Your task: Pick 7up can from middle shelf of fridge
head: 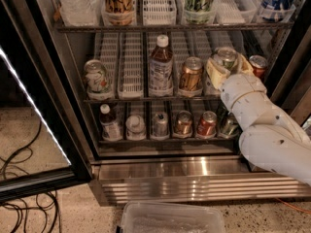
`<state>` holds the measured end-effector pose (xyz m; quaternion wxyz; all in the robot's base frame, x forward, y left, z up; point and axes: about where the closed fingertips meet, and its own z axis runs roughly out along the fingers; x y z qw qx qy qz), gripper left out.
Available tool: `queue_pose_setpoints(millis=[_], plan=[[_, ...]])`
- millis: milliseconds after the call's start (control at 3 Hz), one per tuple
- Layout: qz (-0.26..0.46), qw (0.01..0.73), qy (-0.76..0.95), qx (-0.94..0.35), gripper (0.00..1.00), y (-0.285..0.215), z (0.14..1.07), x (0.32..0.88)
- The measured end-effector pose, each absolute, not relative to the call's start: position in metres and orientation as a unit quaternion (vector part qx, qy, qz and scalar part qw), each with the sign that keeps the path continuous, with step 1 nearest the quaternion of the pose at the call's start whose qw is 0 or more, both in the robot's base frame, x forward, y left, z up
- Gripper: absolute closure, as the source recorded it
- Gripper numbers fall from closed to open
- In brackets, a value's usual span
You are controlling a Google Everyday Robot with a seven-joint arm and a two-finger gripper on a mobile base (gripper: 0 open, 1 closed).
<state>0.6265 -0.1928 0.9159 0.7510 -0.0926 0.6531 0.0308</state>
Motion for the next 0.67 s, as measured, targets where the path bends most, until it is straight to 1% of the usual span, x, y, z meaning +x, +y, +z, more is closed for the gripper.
queue_pose_setpoints(millis=[333,667], plan=[[0.059,0.761,0.638,-0.101,1.0,-0.185,0.933,0.61],[0.077,0.75,0.645,-0.12,1.0,-0.188,0.942,0.593]])
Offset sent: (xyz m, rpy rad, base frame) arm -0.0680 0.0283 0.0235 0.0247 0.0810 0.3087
